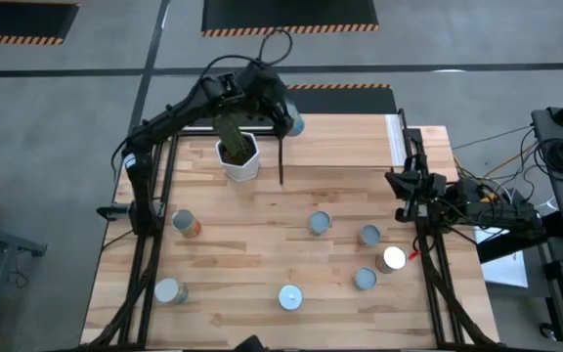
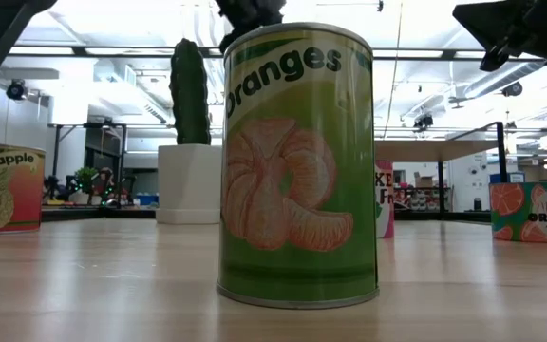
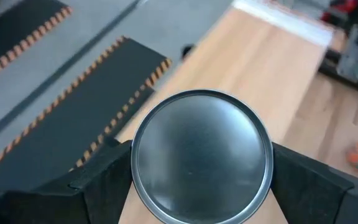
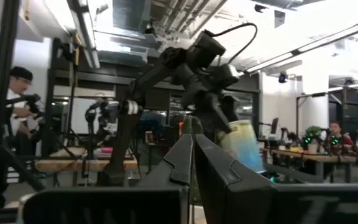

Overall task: Pick and place cans onto a shelf
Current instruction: Put the canned cherries on the shelf

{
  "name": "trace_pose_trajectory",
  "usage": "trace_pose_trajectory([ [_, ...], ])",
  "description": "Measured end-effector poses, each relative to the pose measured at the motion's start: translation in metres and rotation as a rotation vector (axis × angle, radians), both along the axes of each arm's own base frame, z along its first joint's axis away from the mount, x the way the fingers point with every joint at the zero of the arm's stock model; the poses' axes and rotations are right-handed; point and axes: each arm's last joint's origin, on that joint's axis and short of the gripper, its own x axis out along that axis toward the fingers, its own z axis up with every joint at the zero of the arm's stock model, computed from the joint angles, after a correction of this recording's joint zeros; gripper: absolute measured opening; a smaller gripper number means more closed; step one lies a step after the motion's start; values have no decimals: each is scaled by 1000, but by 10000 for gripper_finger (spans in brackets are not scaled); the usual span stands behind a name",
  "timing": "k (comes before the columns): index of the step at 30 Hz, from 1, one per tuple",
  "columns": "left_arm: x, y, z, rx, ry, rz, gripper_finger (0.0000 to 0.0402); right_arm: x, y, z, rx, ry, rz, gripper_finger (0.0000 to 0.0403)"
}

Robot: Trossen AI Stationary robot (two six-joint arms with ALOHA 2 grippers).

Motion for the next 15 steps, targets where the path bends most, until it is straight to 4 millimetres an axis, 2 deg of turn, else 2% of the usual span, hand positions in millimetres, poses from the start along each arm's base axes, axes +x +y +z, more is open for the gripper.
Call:
trace_pose_trajectory([
  [15, 42, 3, -37, -21, 51, -64, 316, 1, -1, -1, -6, 13, -26, 9],
])
